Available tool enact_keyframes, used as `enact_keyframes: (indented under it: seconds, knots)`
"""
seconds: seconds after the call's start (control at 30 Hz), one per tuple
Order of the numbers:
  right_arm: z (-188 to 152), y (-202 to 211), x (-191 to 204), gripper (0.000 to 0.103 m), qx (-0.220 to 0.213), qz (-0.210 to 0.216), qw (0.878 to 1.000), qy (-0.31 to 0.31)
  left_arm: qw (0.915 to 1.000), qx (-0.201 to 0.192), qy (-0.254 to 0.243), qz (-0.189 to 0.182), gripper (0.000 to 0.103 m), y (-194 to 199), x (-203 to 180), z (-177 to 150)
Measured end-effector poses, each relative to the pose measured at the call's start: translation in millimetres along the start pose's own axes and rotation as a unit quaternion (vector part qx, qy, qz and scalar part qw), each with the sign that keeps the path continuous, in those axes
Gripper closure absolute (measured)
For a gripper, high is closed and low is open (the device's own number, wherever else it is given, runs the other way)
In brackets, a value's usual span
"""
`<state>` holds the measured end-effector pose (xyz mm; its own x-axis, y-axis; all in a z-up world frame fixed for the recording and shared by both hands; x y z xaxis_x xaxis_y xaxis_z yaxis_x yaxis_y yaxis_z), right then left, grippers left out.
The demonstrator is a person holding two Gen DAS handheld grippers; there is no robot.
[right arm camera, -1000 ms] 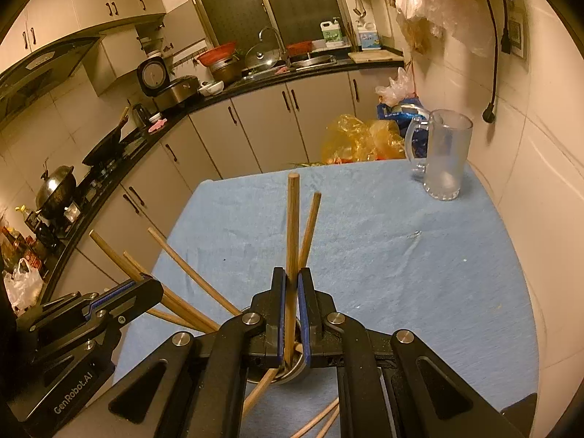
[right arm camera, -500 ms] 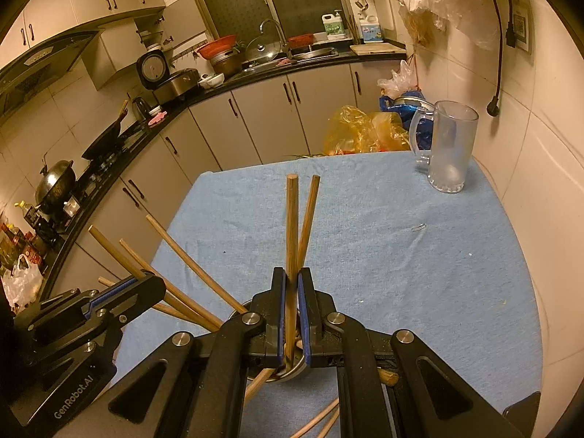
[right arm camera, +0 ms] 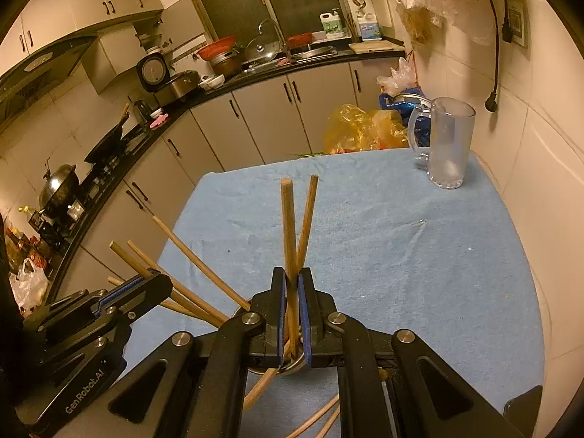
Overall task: Organize utensils
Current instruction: 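Lower both held chopsticks into the black cup, then open the left tool to drop its chopstick while the right tool releases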
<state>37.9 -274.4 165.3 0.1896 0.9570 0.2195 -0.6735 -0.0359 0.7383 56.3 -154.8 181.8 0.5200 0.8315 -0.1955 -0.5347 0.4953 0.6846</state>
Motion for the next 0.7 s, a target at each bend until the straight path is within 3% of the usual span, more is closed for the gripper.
enact_keyframes:
  seconds: [0.33, 0.4, 0.47, 0.7]
  knots:
    - [-0.8, 13.7, -2.4, 0.087, -0.009, -0.003, 1.000, -0.006, 1.0000, -0.003, 0.001, 0.002, 0.096, 4.1, -2.0, -0.6]
    - [0.0, 16.8, -1.8, 0.081, -0.012, -0.004, 1.000, -0.006, 1.0000, -0.004, 0.002, 0.003, 0.091, 5.5, -3.4, -1.0]
    - [0.6, 19.9, -2.3, 0.076, -0.015, -0.007, 1.000, -0.006, 0.9999, -0.009, 0.002, 0.007, 0.076, 7.8, -3.6, -0.6]
    - [2.7, 30.2, -4.2, 0.057, -0.022, -0.011, 1.000, -0.005, 0.9998, -0.016, 0.004, 0.010, 0.072, 14.4, -5.9, 0.6]
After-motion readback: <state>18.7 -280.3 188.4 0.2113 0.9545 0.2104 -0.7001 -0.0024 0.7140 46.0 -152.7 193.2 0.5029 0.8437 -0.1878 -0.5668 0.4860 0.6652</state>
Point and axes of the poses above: each gripper's, at about its wrist camera, not at the fingertips, and y roughly against the way its jaws point, x to its left, z to its top, the point moved 2 cm from there along -y, roughly the way its jaws point, and after that the axes turned 6 degrees about -z, right-handed, at the moved point
